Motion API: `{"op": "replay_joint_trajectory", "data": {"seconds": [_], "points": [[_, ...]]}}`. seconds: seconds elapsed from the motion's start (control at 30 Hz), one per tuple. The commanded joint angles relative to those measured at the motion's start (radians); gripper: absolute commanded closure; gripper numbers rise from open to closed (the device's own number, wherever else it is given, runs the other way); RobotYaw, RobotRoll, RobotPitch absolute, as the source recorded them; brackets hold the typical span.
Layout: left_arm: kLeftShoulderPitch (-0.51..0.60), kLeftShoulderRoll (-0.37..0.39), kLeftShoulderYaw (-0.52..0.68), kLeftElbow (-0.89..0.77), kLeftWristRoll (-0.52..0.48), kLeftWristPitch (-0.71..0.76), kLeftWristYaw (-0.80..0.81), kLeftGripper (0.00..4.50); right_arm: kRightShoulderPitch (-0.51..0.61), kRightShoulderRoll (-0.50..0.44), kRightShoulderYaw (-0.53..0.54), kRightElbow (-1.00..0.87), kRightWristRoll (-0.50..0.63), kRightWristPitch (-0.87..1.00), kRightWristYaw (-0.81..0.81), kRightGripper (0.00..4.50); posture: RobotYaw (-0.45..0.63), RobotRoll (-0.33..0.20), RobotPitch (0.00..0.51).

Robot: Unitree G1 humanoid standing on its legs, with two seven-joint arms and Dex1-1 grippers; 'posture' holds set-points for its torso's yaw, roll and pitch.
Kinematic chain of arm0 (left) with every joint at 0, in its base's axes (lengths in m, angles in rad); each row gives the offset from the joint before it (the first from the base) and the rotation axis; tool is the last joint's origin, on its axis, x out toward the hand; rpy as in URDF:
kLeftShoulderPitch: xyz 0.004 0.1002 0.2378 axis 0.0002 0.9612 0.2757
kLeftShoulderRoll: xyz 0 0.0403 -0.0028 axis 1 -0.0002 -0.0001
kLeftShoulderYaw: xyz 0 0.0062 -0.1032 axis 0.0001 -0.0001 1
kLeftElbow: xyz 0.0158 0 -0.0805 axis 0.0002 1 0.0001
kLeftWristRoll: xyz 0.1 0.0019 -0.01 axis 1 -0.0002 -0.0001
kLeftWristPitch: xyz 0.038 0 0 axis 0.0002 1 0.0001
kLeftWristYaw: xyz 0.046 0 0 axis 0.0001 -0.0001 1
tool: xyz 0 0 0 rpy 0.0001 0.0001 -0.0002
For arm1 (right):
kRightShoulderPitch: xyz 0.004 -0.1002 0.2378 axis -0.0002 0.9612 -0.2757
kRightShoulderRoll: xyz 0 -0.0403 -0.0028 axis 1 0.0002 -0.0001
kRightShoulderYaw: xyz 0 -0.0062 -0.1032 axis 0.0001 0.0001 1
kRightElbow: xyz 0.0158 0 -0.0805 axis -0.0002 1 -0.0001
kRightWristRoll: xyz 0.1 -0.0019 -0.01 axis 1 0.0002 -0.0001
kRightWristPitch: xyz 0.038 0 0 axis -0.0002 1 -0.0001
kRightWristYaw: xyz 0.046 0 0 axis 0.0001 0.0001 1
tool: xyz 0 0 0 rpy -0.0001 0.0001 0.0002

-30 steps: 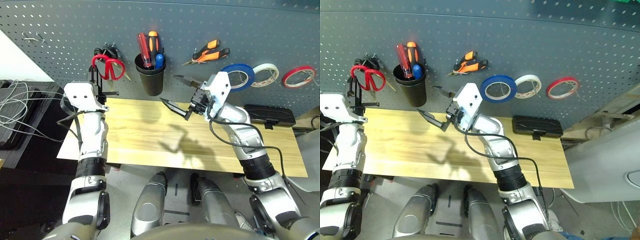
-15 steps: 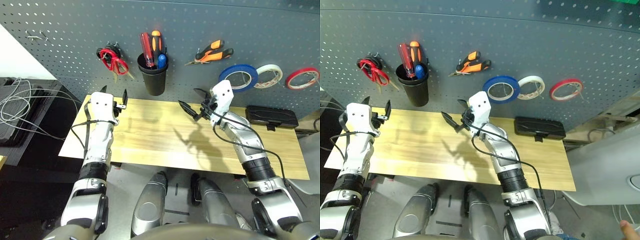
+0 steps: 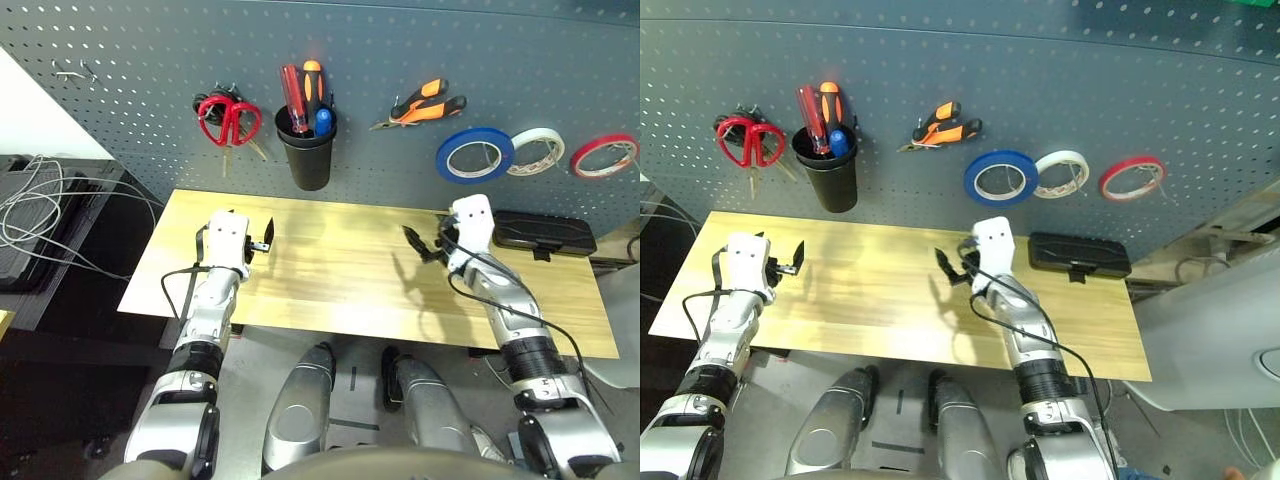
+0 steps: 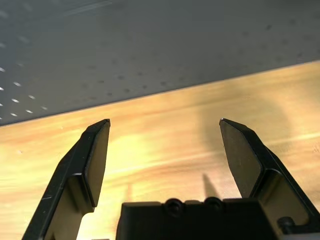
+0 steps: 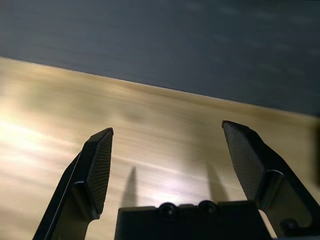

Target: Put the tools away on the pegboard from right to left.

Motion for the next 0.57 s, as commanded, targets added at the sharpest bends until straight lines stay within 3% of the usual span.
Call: {"op": "replay_joint_trajectory", "data": {"seconds": [0.03, 0.3, 0.57], "points": [[0.028, -0.014, -0.024, 0.009, 0.012, 0.034, -0.016, 0.03, 0.021, 0.003, -0.059, 0.037, 0.006, 0.04, -0.076, 0.0, 0.12, 0.0, 0.244], [0.045, -0.049, -0.07, -0.032, 0.026, 0.086, -0.028, 0.03, 0.019, -0.021, -0.173, 0.05, 0.039, 0.11, -0.164, 0.0, 0.09, 0.0, 0.27], [0.044, -0.073, -0.12, -0.056, 0.045, 0.104, -0.056, 0.03, -0.01, -0.07, -0.188, 0.137, 0.04, 0.077, -0.13, 0.0, 0.06, 0.0, 0.264]]}}
